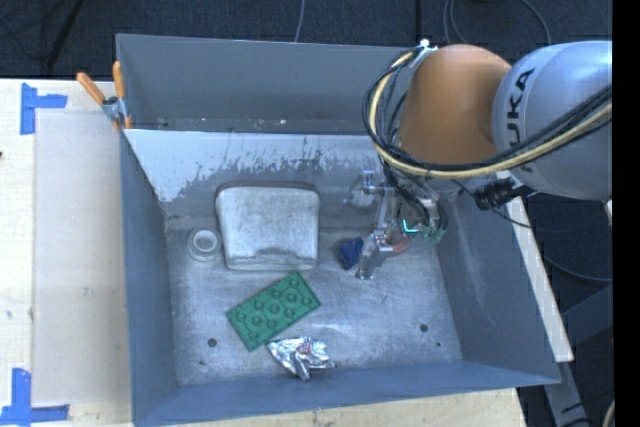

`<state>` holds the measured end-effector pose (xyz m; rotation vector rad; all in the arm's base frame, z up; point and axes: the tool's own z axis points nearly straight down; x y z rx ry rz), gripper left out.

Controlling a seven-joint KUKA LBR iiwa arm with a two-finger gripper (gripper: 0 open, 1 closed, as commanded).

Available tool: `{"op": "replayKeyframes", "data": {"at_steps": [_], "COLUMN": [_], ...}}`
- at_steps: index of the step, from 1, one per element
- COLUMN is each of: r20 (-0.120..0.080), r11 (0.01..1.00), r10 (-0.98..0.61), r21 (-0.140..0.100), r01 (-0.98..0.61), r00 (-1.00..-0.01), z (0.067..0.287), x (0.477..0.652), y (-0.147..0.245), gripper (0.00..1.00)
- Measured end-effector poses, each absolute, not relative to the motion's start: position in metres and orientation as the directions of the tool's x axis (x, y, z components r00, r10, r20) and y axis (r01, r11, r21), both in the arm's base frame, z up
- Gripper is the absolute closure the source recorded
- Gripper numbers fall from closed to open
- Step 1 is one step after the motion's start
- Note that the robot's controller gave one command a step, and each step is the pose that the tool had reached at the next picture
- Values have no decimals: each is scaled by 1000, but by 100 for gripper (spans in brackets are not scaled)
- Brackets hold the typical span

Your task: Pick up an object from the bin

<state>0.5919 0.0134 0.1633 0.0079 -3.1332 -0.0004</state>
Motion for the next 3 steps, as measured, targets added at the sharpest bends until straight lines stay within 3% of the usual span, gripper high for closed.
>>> {"op": "replayKeyframes", "data": {"at_steps": [1, 2, 3], "r20": [-3, 0, -10], "r11": [1000, 1000, 983], "r10": [25, 24, -183], "r21": [1, 2, -2], "r01": [25, 24, -183], "r00": [-1000, -1000, -983], "z": [73, 77, 252], "x": [606, 606, 599], "y": [-14, -13, -4], "gripper": [0, 100, 100]}}
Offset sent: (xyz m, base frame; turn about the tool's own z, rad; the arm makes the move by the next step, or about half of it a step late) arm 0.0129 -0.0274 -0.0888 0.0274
